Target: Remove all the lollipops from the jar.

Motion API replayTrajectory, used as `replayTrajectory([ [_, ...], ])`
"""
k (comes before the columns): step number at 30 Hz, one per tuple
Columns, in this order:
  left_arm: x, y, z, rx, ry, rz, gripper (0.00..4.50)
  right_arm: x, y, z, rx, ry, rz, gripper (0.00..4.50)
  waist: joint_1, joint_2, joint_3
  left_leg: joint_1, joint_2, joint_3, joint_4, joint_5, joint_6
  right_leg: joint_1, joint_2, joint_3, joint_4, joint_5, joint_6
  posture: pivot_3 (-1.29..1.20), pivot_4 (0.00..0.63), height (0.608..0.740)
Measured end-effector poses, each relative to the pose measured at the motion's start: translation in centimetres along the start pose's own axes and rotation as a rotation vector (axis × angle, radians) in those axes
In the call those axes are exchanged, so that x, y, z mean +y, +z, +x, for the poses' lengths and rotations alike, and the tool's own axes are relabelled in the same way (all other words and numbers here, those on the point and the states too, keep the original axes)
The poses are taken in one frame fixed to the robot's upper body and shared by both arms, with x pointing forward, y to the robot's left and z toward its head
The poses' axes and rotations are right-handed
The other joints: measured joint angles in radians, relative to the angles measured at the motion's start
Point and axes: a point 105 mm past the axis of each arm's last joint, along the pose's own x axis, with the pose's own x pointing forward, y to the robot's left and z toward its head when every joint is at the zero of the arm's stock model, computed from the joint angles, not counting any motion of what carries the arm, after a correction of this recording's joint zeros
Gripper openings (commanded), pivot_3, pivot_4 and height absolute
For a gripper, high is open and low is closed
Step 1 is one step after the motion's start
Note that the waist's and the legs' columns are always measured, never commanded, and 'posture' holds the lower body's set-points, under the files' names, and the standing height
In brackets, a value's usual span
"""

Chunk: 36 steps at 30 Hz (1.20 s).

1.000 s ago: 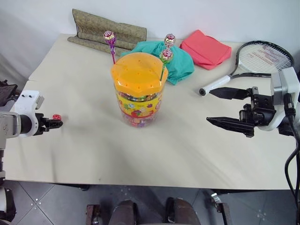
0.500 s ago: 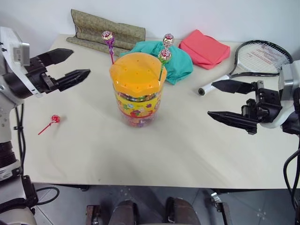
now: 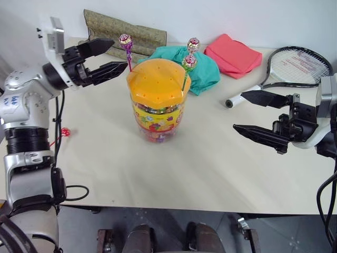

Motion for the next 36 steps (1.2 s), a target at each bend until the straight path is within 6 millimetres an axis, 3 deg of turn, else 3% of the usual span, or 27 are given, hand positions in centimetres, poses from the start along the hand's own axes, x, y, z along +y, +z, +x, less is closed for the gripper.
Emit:
replayTrajectory([
  [2, 0.3, -0.6, 0.7, 0.01, -0.018, -0.013, 4.47, 0.1, 0.0, -0.2, 0.001, -0.016, -0.004, 4.5, -0.001, 0.0, 0.0, 0.0, 0.0, 0.0, 0.0, 0.0, 0.0, 0.0, 0.0, 0.0, 0.0, 0.0, 0.0, 0.0, 0.15, 0.74],
  [5, 0.7, -1.4, 1.4, 0.032, -0.031, -0.028, 3.89, 0.1, 0.0, -0.4, 0.004, -0.034, -0.009, 4.5, -0.002, 0.0, 0.0, 0.0, 0.0, 0.0, 0.0, 0.0, 0.0, 0.0, 0.0, 0.0, 0.0, 0.0, 0.0, 0.0, 0.15, 0.74],
  [18, 0.3, -1.7, 1.8, 0.069, -0.111, -0.049, 0.02, 0.8, 0.4, -1.3, -0.006, -0.08, -0.019, 4.5, 0.0, -0.001, 0.0, 0.0, 0.0, 0.0, 0.0, 0.0, 0.0, 0.0, 0.0, 0.0, 0.0, 0.0, 0.0, 0.0, 0.15, 0.74],
  [27, 1.3, 0.8, 2.0, 0.065, -0.036, -0.018, 0.02, 0.7, 0.7, -1.3, 0.002, -0.077, -0.029, 4.5, -0.002, -0.001, 0.001, -0.001, 0.0, -0.001, 0.0, 0.0, 0.0, 0.0, 0.0, 0.0, 0.0, 0.0, 0.0, 0.0, 0.15, 0.74],
  [32, 3.6, 2.3, 0.0, 0.095, 0.192, -0.018, 0.02, 0.3, 1.0, -1.2, -0.006, -0.067, -0.037, 4.5, -0.004, -0.001, 0.001, 0.0, 0.0, -0.001, 0.0, 0.0, 0.0, -0.001, 0.0, 0.0, 0.0, 0.0, 0.0, 0.0, 0.15, 0.74],
  [36, 5.5, 2.1, -3.0, 0.164, 0.395, -0.03, 0.02, -0.3, 1.2, -1.0, -0.008, -0.054, -0.039, 4.5, -0.005, -0.001, 0.001, 0.0, 0.001, -0.001, 0.0, 0.0, 0.0, -0.001, 0.0, 0.0, 0.0, 0.0, 0.0, 0.0, 0.15, 0.74],
])
